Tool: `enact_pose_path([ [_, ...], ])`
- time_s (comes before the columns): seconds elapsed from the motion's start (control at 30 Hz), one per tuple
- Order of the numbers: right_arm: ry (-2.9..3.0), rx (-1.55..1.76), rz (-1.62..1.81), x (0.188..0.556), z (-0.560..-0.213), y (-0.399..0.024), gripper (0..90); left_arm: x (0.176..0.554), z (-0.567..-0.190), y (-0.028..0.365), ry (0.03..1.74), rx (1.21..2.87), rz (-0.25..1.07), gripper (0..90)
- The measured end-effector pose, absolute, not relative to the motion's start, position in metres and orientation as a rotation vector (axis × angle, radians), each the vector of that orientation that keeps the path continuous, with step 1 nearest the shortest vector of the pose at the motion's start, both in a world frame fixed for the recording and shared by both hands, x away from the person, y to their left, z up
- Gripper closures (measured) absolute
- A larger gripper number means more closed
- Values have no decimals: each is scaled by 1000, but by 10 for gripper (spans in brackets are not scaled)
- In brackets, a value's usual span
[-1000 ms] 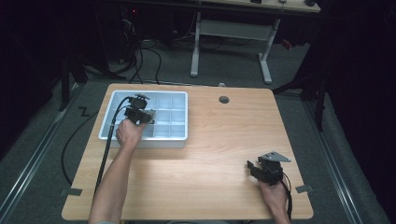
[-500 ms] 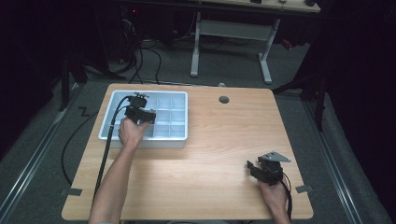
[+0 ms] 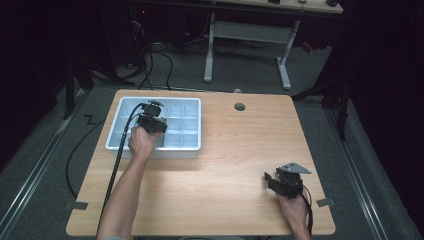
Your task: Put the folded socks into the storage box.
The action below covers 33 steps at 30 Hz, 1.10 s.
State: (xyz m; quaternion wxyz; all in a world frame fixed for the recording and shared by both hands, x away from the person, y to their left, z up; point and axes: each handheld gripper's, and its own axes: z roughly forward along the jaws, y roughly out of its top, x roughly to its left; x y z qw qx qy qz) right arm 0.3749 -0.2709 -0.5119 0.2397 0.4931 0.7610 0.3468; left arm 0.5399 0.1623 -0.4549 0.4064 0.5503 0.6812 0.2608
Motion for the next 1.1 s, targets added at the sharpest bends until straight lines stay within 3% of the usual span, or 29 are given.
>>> enact_pose_path([
  [0.23, 2085, 1348, 950, 375, -512, -271, 465, 533, -445, 169, 1682, 1315, 647, 440],
  [0.3, 2085, 1349, 950, 375, -512, -271, 465, 530, -443, 170, 1676, 1310, 660, 450],
  [0.47, 2085, 1348, 950, 375, -512, -271, 465, 527, -443, 171, 1686, 1333, 643, 598],
  [0.57, 2085, 1348, 950, 375, -512, -271, 465, 529, -448, 171, 1703, 1346, 623, 633],
  [1.1, 2086, 1348, 951, 375, -512, -271, 465, 538, -458, 165, 1784, 1409, 637, 637],
])
